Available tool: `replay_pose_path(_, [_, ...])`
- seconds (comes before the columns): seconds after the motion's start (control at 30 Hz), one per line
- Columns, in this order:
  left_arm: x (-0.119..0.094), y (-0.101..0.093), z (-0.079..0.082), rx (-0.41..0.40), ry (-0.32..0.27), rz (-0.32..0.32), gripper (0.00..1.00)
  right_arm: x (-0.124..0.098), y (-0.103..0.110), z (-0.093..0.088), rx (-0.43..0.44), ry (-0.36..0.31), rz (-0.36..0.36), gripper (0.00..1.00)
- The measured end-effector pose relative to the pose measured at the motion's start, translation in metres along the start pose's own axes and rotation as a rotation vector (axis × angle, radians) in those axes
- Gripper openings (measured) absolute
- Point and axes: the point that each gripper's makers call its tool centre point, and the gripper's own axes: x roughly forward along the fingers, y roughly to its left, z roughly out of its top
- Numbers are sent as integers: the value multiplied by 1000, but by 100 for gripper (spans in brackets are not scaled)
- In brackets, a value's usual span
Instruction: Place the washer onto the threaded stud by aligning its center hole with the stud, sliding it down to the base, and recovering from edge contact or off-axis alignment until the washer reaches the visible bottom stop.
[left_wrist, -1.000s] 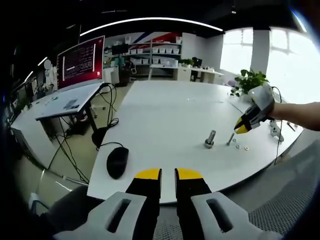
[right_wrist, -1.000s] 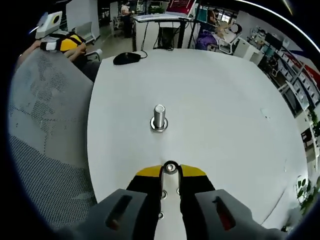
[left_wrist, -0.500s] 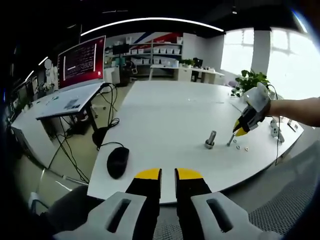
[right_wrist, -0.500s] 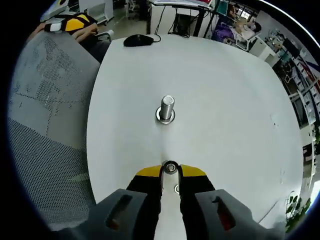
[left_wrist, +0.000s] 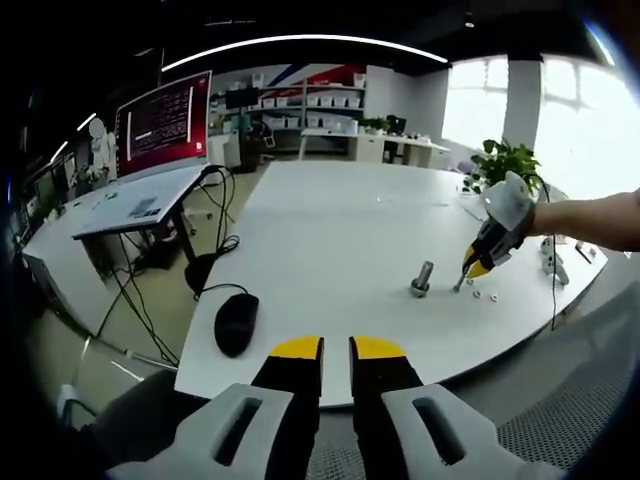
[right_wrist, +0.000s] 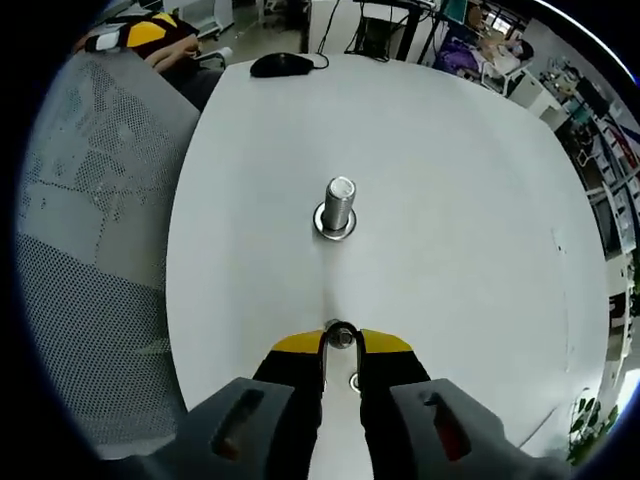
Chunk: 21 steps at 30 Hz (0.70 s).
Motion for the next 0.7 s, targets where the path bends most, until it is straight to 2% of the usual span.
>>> replay_pose_path(0.43, [0, 0, 0, -5, -2, 4, 8, 20, 12, -4, 7, 24, 28, 13])
replay_pose_path(0.7, [0, 0, 0, -6, -2, 4, 8, 23, 18, -9, 30, 32, 26, 13])
